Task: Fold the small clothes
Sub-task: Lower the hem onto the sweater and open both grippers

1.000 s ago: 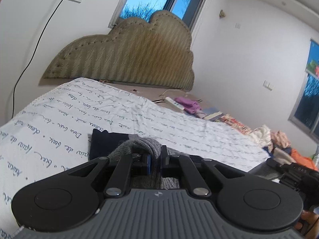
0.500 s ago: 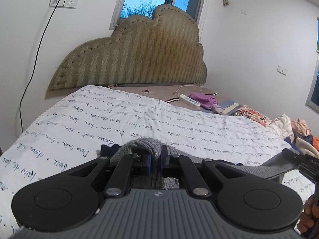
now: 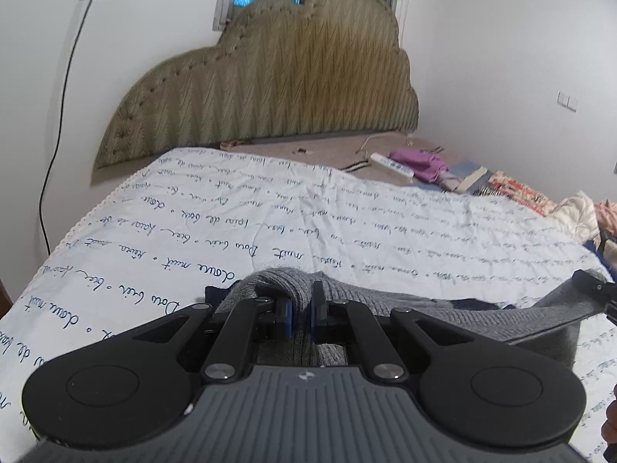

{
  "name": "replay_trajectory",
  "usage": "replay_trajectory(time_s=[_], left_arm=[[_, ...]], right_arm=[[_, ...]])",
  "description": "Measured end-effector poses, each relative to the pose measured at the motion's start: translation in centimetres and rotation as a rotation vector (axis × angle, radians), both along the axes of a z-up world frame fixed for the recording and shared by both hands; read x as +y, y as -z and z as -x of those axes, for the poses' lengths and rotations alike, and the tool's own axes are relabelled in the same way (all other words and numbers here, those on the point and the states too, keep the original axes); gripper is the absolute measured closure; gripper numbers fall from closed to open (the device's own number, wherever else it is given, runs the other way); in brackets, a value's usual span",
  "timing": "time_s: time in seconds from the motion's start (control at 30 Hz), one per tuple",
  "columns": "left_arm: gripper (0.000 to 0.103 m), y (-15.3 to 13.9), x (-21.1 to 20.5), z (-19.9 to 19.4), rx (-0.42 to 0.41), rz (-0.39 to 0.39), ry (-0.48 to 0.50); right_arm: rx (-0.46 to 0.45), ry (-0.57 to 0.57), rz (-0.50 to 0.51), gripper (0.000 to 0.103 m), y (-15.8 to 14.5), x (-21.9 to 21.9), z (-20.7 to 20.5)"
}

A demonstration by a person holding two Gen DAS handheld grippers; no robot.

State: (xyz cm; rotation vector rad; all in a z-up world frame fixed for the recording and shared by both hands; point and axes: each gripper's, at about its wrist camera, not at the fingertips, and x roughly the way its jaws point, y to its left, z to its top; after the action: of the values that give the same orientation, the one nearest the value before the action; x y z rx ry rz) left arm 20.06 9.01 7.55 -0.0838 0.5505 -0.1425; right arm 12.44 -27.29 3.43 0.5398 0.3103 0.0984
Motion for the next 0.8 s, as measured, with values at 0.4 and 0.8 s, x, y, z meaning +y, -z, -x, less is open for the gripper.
replay_trajectory(time_s=[0.4, 0.8], left_arm=[[0.096, 3.5, -0.3, -6.9, 0.155, 0.007, -0.019], [0.083, 6.5, 0.2, -11.0, 0.286, 0.063, -0.045]], right_arm=[[0.105, 0.005, -0.033, 0.091, 3.1, -0.2, -4.6], [0.256, -0.014, -0.084, 0.088, 6.6, -0.7, -9.5]])
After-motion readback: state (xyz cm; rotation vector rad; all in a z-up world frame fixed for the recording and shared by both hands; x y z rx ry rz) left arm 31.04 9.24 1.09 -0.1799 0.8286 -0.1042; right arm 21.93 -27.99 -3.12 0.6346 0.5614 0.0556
